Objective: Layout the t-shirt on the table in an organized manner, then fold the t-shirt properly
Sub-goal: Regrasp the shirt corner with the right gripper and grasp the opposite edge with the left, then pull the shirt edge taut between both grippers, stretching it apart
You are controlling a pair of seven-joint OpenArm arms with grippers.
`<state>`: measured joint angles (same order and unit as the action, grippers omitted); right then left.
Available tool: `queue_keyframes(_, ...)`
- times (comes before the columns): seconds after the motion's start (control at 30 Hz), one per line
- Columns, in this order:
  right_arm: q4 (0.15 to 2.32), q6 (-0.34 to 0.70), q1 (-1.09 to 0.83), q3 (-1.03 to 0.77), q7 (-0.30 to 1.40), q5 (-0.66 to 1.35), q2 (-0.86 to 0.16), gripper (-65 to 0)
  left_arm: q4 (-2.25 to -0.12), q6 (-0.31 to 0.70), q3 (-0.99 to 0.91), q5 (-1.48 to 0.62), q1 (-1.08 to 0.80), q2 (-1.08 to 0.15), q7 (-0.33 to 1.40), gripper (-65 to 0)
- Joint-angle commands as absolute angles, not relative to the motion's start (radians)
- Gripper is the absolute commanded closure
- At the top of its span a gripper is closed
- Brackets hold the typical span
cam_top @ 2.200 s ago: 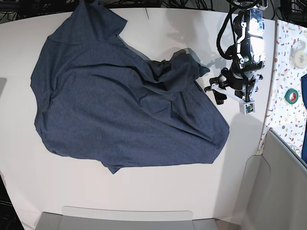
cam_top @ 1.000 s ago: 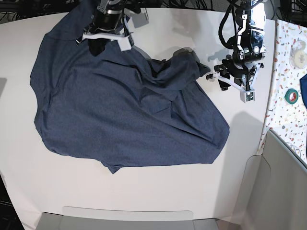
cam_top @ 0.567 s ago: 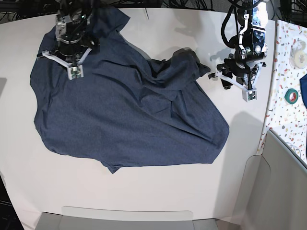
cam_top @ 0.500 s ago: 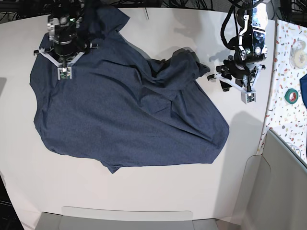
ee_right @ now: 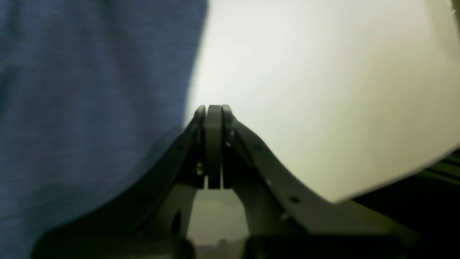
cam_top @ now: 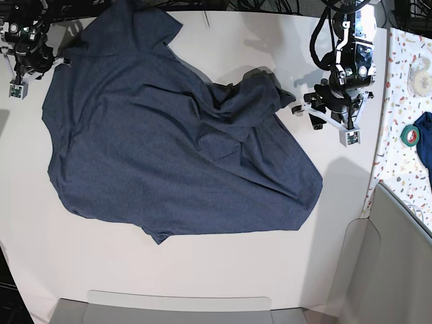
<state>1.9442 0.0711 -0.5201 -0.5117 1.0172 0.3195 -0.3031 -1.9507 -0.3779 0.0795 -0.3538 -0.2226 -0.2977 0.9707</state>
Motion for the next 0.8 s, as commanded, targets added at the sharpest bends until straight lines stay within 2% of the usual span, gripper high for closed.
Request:
queue_keyframes(0.0,1.942,0.079,-0.518,-0.538,1.006,0.288,-0.328,0.0,-1.965,-0.381,0.079,-0.352,-0.222,-0.308,0.961,-25.7)
queue_keyframes(0.13,1.897,0.113,-0.479,-0.587,1.010,0.232,-0.364,0.0,-1.965,-0.381,0.079,-0.354,-0.232,-0.308,0.966,-26.7)
queue_keyframes(0.3,1.969,0.116,-0.476,-0.604,1.010,0.243,-0.366,0.0,-1.968,-0.386,0.068,-0.372,-0.262,-0.266,0.963,-35.8)
queue_keyframes(0.4,2.057,0.116,-0.479,-0.601,1.013,0.294,-0.309,0.0,-1.968,-0.386,0.074,-0.421,-0.257,-0.236,0.966,-38.0)
queue_keyframes(0.6,2.054,0.116,-0.433,-0.582,1.133,0.501,-0.197,0.0,-1.966,-0.386,0.067,-0.588,-0.245,-0.191,1.012,-38.1)
queue_keyframes(0.77,2.031,0.116,-0.426,-0.450,1.145,0.475,-0.151,0.0,-1.934,-0.387,0.071,-0.656,-0.231,-0.189,1.030,-38.2)
